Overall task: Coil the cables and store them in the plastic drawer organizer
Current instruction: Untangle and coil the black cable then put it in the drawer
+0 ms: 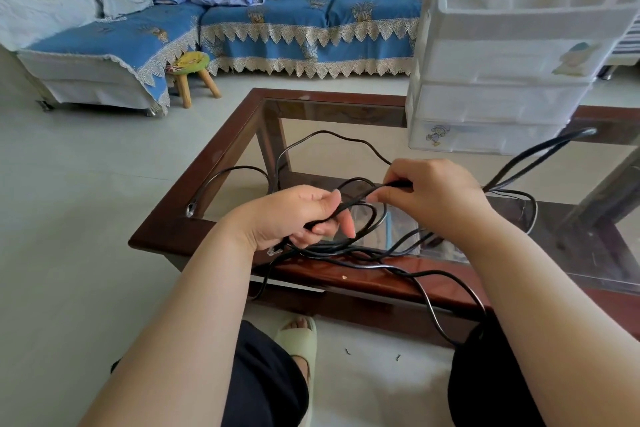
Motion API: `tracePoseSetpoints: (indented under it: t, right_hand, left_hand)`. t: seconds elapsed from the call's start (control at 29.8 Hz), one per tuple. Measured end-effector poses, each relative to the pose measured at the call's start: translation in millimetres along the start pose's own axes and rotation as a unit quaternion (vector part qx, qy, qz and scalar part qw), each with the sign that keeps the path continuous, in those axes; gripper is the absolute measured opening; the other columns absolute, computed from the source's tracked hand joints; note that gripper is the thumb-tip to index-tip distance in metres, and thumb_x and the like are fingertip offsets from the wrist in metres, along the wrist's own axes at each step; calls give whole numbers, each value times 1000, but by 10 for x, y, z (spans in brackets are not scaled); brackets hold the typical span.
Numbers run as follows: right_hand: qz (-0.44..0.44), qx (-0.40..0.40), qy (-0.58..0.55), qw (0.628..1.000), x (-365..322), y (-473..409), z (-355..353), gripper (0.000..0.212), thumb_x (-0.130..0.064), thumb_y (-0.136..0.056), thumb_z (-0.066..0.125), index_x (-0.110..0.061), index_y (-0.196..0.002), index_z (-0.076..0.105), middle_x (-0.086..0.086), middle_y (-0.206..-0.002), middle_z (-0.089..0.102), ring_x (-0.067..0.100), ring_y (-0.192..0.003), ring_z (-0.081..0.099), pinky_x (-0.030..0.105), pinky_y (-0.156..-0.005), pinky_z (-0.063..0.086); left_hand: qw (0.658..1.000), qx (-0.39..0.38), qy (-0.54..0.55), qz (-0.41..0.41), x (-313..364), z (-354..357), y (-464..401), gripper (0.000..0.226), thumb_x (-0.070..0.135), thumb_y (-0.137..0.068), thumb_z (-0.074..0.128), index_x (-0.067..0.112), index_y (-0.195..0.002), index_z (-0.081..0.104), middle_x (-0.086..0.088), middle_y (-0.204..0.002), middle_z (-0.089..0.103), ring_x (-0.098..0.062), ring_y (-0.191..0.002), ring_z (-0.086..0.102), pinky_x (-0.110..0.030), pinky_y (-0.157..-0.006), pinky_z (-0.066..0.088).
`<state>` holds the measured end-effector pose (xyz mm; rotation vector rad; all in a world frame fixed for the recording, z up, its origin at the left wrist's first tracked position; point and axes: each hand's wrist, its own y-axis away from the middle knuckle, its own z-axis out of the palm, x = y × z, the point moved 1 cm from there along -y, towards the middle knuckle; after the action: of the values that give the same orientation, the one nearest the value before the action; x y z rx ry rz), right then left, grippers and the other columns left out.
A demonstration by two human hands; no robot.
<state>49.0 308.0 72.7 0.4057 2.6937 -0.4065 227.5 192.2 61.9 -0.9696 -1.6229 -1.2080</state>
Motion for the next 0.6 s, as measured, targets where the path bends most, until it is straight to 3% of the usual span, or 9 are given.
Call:
tracePoseSetpoints:
  t: [0.1, 0.23, 0.4, 0.6]
  right_hand:
    - [24, 49, -1, 999, 3, -26, 27, 47, -71, -70, 57, -25, -71, 58, -7, -58, 55, 11, -58, 51, 25, -48, 33]
    - [31, 97, 17, 995, 3, -65, 39, 66, -79, -68, 44, -14, -66, 52, 0, -53, 52, 19, -53, 50, 26, -46, 31]
    - [28, 85, -77, 993, 57, -94, 109, 46, -62, -82, 51, -17, -75, 55, -1, -58, 56, 18, -56, 51, 28, -50, 38]
    - [59, 118, -122, 984, 59, -97, 159, 56, -63, -86, 44, -11, -66, 52, 8, -58, 57, 26, -56, 52, 33, -51, 40]
  left_hand:
    - [996, 6, 87, 17, 16, -20, 8, 46, 45, -99, 36, 15, -70, 57, 4, -57, 30, -6, -42, 19, -22, -42, 12]
    - [980, -28, 191, 48, 36, -50, 14, 41, 37, -97, 36, 16, -65, 51, 6, -54, 31, -4, -40, 23, -17, -38, 18]
    - [986, 4, 145, 83, 28, -22, -25, 45, 39, -98, 32, 13, -68, 52, 4, -52, 29, -15, -50, 38, -25, -57, 36]
    - [974, -18, 188, 122, 81, -6, -30, 47, 36, -100, 26, 11, -70, 52, 4, -50, 34, -14, -51, 33, -26, -56, 37]
